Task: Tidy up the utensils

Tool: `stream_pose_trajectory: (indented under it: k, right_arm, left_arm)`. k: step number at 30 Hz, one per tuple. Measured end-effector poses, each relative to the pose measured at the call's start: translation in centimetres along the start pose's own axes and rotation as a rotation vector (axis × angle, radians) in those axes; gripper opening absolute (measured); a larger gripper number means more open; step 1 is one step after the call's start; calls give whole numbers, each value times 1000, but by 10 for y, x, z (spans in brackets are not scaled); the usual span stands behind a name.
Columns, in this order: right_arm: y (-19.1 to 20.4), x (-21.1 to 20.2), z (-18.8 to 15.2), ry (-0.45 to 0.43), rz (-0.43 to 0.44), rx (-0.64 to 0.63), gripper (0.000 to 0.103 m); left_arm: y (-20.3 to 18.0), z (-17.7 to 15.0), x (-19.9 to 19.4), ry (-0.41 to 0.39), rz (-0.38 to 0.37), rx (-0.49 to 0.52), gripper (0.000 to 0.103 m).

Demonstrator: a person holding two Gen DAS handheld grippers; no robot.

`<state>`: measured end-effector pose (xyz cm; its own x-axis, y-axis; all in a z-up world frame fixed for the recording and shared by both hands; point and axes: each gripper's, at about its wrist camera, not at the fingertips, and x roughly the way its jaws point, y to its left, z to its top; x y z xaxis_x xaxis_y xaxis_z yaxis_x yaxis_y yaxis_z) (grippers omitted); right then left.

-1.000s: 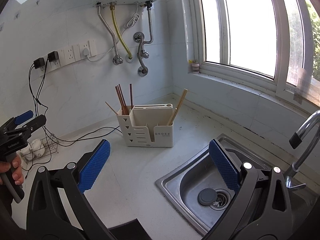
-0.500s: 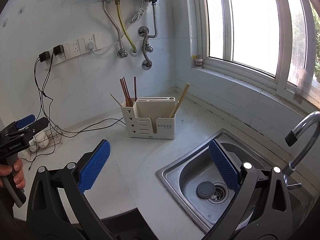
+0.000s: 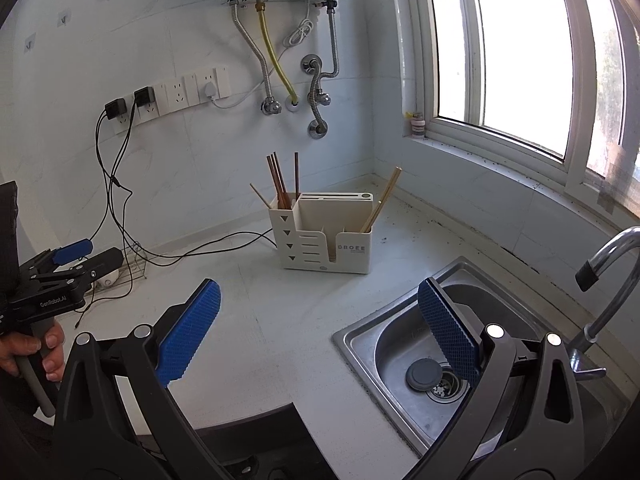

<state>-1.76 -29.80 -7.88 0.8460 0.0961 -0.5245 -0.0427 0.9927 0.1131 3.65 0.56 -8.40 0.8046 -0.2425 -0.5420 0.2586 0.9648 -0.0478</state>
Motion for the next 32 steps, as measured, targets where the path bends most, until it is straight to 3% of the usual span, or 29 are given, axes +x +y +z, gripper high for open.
stream_pose_trajectory:
  k: [21,32]
  right_arm:
    - [-4,-5,3,-17,-1,6,95]
    - [-6,-4,2,-15,-4,4,95]
  left_arm:
    - [-8,0,-8,-18,-1,27,98]
    - [-14,0,-9,-13,-36,49,98]
